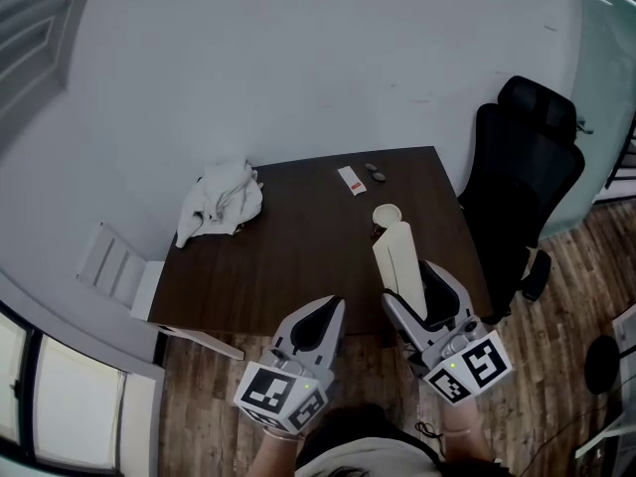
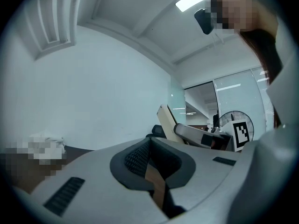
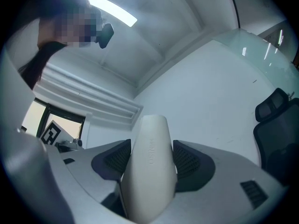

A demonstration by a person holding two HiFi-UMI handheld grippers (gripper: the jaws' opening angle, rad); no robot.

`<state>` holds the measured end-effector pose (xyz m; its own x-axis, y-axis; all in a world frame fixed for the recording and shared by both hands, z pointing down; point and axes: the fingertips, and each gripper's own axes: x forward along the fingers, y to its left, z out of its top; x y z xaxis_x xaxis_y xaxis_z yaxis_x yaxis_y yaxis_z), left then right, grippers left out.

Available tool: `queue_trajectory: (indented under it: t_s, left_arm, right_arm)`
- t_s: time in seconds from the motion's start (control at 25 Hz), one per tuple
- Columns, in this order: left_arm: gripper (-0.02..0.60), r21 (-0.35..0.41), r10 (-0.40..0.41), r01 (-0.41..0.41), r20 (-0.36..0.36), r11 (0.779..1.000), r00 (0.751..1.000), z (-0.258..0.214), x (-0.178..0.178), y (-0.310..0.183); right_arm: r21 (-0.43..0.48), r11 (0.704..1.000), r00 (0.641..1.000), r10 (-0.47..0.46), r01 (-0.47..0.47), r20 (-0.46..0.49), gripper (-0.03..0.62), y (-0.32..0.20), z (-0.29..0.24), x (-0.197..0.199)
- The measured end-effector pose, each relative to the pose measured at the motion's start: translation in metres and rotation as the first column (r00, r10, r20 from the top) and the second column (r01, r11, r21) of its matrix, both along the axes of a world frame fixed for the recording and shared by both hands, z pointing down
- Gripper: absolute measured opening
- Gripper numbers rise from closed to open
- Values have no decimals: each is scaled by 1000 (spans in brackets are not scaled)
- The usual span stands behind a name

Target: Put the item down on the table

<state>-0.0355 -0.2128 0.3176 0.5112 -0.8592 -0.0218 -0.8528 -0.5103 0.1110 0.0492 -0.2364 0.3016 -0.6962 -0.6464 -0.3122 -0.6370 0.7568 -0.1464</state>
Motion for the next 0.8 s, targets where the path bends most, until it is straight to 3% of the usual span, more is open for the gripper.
queue_trajectory:
  t_s: [0.8]
  left_arm:
    - [18,-16,52,-52,2,999,999,12,-12,-76]
  right_arm:
    - [5,999,975,35,-34,-220,288,-81,41,-28]
